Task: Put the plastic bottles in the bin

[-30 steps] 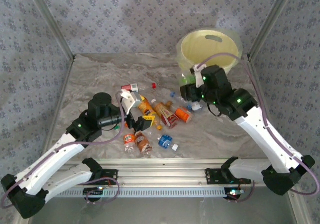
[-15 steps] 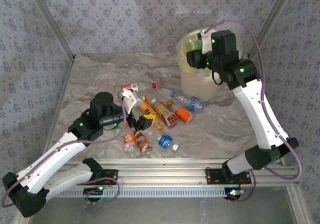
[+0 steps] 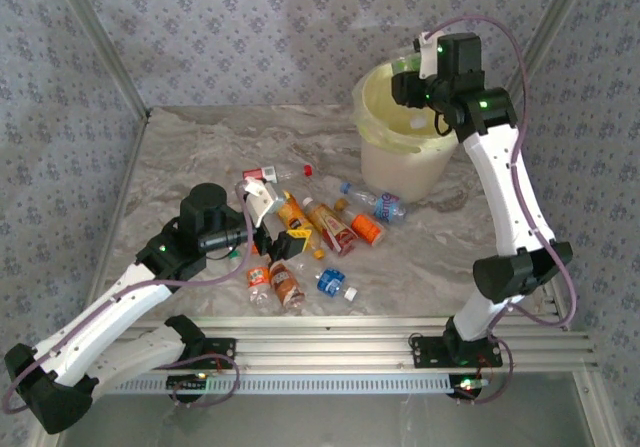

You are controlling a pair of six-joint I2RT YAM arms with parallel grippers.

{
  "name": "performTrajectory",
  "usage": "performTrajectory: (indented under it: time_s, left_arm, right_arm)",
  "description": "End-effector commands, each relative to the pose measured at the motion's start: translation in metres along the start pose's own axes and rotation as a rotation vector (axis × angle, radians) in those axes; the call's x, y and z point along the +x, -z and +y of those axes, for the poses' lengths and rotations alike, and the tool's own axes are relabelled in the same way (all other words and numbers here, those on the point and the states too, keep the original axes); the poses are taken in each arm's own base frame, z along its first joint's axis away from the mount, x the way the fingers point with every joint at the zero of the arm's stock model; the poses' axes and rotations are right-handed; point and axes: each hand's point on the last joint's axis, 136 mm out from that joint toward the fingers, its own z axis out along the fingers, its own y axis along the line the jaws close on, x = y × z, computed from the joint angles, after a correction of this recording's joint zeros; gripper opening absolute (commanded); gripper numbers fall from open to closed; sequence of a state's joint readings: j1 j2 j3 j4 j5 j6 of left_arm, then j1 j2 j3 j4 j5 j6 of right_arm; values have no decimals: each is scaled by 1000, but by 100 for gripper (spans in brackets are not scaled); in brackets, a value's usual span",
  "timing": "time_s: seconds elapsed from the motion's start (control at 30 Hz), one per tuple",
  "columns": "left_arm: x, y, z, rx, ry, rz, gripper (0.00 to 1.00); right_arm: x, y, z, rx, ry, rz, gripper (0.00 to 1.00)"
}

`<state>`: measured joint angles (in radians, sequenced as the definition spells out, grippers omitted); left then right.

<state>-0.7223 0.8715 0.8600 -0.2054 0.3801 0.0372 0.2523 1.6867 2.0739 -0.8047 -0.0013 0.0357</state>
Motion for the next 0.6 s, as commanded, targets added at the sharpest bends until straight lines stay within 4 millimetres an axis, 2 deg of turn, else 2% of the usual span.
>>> performTrajectory:
  time_s: [0.0, 0.23, 0.57]
  left_arm:
    - [-4, 2, -2, -1, -27, -22, 100]
    - [-3, 1, -2, 3, -32, -15, 100]
    - [2, -2, -5, 25, -43, 7, 100]
  right_arm:
    - [-1, -12, -7, -15, 2, 13, 55]
    - [25, -51, -22, -41, -46, 109, 55]
    - [72, -91, -14, -114, -98, 264, 56]
